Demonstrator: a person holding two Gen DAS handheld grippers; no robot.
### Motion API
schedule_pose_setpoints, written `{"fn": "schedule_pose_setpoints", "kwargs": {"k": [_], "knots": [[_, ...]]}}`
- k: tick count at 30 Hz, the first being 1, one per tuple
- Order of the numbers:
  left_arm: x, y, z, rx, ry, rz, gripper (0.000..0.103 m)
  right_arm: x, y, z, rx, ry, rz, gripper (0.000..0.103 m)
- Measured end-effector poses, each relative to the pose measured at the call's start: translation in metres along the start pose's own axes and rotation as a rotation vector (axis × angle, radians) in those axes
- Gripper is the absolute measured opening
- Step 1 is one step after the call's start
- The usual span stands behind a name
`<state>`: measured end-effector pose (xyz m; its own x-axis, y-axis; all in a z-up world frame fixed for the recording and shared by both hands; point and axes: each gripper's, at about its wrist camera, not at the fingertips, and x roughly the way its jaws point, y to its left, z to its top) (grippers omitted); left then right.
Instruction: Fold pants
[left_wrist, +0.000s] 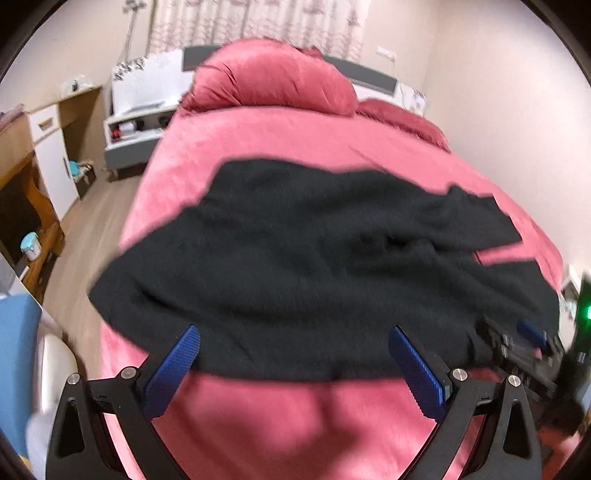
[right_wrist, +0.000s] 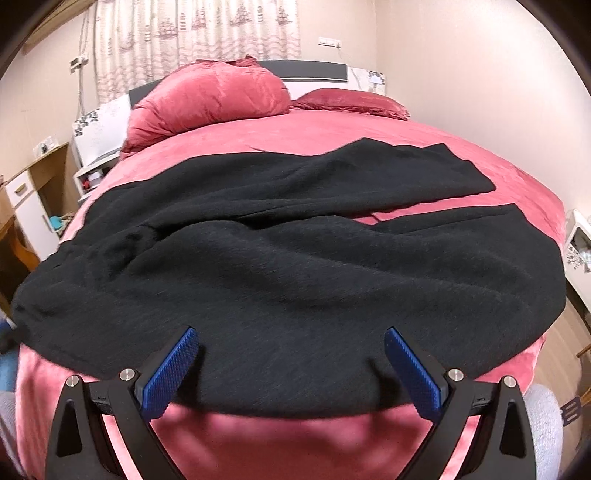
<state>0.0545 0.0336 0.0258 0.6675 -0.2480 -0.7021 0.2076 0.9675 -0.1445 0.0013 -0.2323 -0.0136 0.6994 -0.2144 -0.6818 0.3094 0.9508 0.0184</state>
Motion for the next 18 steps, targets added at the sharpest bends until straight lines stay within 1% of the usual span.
{"fn": "schedule_pose_setpoints", "kwargs": {"k": [2,3,5,7,9,10,11,12,13,14,15,17,18], "knots": [[0.002,0.012,0.026,-0.02,-0.05,0.037,0.103,0.008,-0.007,0.006,-0.003,0.011,-0.008,0.103],[0.006,0.016,0.036,-0.024,-0.052,0.039,0.103,0.011,-0.011,0.009,-0.006,0.012,-0.008,0.103],[0.021,0.03,0.065,-0.059,-0.024,0.045,0.103,0.018,-0.019,0.019,-0.008,0.004,-0.009,0.103],[0.038,0.043,0.09,-0.084,-0.026,0.042,0.103,0.023,-0.025,0.027,-0.001,-0.006,-0.011,0.103],[0.055,0.051,0.112,-0.079,-0.04,0.083,0.102,0.031,-0.032,0.036,0.009,-0.018,-0.012,0.103],[0.066,0.054,0.12,-0.073,-0.023,0.096,0.102,0.035,-0.034,0.04,0.013,-0.02,-0.022,0.103],[0.085,0.057,0.131,-0.069,0.023,0.108,0.102,0.04,-0.037,0.045,0.014,-0.022,-0.037,0.103],[0.097,0.059,0.138,-0.069,0.052,0.103,0.101,0.044,-0.039,0.048,0.014,-0.024,-0.05,0.103],[0.112,0.061,0.144,-0.065,0.083,0.098,0.096,0.048,-0.04,0.05,0.013,-0.025,-0.061,0.103],[0.129,0.061,0.152,-0.052,0.1,0.097,0.087,0.053,-0.04,0.05,0.01,-0.022,-0.072,0.103],[0.138,0.061,0.158,-0.042,0.11,0.09,0.084,0.059,-0.04,0.05,0.007,-0.012,-0.083,0.103],[0.162,0.06,0.168,-0.016,0.152,0.063,0.073,0.071,-0.039,0.046,0.003,0.015,-0.091,0.103],[0.173,0.059,0.173,-0.006,0.163,0.044,0.071,0.075,-0.04,0.045,0.006,0.022,-0.09,0.103]]}}
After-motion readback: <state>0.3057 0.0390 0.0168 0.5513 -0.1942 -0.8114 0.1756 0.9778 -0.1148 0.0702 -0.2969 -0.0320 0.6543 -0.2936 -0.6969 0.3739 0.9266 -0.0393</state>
